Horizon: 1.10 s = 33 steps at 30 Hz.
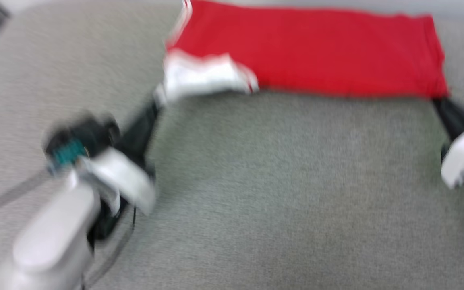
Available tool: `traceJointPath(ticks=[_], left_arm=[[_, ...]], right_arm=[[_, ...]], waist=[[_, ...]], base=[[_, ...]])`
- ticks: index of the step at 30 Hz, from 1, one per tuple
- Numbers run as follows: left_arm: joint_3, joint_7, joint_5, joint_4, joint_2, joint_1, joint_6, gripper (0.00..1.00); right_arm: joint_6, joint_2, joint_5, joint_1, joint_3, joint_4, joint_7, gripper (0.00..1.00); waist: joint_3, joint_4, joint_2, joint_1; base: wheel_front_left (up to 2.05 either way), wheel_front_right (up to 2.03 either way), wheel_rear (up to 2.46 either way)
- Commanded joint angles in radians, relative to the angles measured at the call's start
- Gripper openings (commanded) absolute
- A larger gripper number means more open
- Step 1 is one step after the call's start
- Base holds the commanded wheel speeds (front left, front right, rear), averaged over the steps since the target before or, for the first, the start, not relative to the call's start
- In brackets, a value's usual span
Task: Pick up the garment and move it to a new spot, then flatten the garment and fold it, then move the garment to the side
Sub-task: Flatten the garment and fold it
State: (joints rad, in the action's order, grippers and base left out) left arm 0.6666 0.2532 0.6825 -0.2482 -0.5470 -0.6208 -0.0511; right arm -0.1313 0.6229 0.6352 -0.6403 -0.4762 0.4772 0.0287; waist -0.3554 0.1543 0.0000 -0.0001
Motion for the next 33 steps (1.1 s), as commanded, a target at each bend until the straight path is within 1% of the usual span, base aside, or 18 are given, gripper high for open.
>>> traceJointPath(ticks=[1, 4, 7, 13, 15, 18, 20, 22, 24, 27, 31, 33], left_arm=[[0.010, -0.007, 0.004, 0.013, -0.011, 0.037, 0.004, 0.00], [0.044, -0.042, 0.024, 0.064, -0.044, 0.154, 0.012, 0.00], [0.060, -0.067, 0.046, 0.127, -0.080, 0.254, 0.030, 0.00], [0.081, -0.098, 0.082, 0.252, -0.154, 0.414, 0.077, 0.00], [0.090, -0.111, 0.107, 0.302, -0.176, 0.467, 0.081, 0.00], [0.091, -0.126, 0.139, 0.356, -0.220, 0.544, 0.102, 0.00], [0.100, -0.131, 0.154, 0.387, -0.239, 0.596, 0.111, 0.00], [0.116, -0.140, 0.165, 0.419, -0.264, 0.637, 0.108, 0.00], [0.129, -0.154, 0.174, 0.444, -0.290, 0.664, 0.099, 0.00], [0.129, -0.160, 0.163, 0.464, -0.322, 0.673, 0.098, 0.00], [0.107, -0.149, 0.155, 0.491, -0.328, 0.641, 0.104, 0.00], [0.099, -0.142, 0.144, 0.506, -0.330, 0.621, 0.096, 0.00]], right_arm=[[0.001, 0.015, 0.008, 0.033, 0.004, -0.011, -0.003, 0.00], [0.001, 0.033, 0.031, 0.155, 0.005, -0.047, -0.022, 0.00], [0.001, 0.041, 0.044, 0.256, 0.015, -0.084, -0.045, 0.00], [0.001, 0.050, 0.079, 0.474, 0.088, -0.163, -0.057, 0.00], [0.001, 0.047, 0.095, 0.547, 0.113, -0.201, -0.072, 0.00], [0.001, 0.054, 0.088, 0.647, 0.138, -0.273, -0.101, 0.00], [0.001, 0.053, 0.089, 0.712, 0.171, -0.315, -0.117, 0.00], [0.001, 0.042, 0.100, 0.778, 0.203, -0.360, -0.137, 0.00], [0.001, 0.030, 0.109, 0.841, 0.246, -0.393, -0.165, 0.00], [0.001, 0.006, 0.117, 0.903, 0.299, -0.458, -0.191, 0.00], [0.001, -0.004, 0.120, 0.937, 0.350, -0.525, -0.224, 0.00], [0.001, -0.007, 0.109, 0.933, 0.363, -0.547, -0.243, 0.00]], waist=[[0.078, 0.039, 0.0000, 0.0001], [0.127, 0.052, 0.0000, 0.0001], [0.170, 0.056, 0.0000, 0.0001], [0.249, 0.073, 0.0000, 0.0001], [0.267, 0.070, 0.0000, 0.0001], [0.282, 0.062, 0.0000, 0.0001], [0.288, 0.058, 0.0000, 0.0001], [0.291, 0.055, 0.0000, 0.0001], [0.291, 0.054, 0.0000, 0.0001], [0.293, 0.051, 0.0000, 0.0001], [0.288, 0.040, 0.0000, 0.0001], [0.282, 0.035, 0.0000, 0.0001]], base=[[0.00, 0.00, 0.00], [0.00, 0.00, 0.00], [0.00, 0.00, 0.00], [0.00, 0.00, 0.00], [0.00, 0.00, 0.00], [0.00, 0.00, 0.00], [0.00, 0.00, 0.00], [0.00, 0.00, 0.00], [0.00, 0.00, 0.00], [0.00, 0.00, 0.00], [0.00, 0.00, 0.00], [0.00, 0.00, 0.00]])
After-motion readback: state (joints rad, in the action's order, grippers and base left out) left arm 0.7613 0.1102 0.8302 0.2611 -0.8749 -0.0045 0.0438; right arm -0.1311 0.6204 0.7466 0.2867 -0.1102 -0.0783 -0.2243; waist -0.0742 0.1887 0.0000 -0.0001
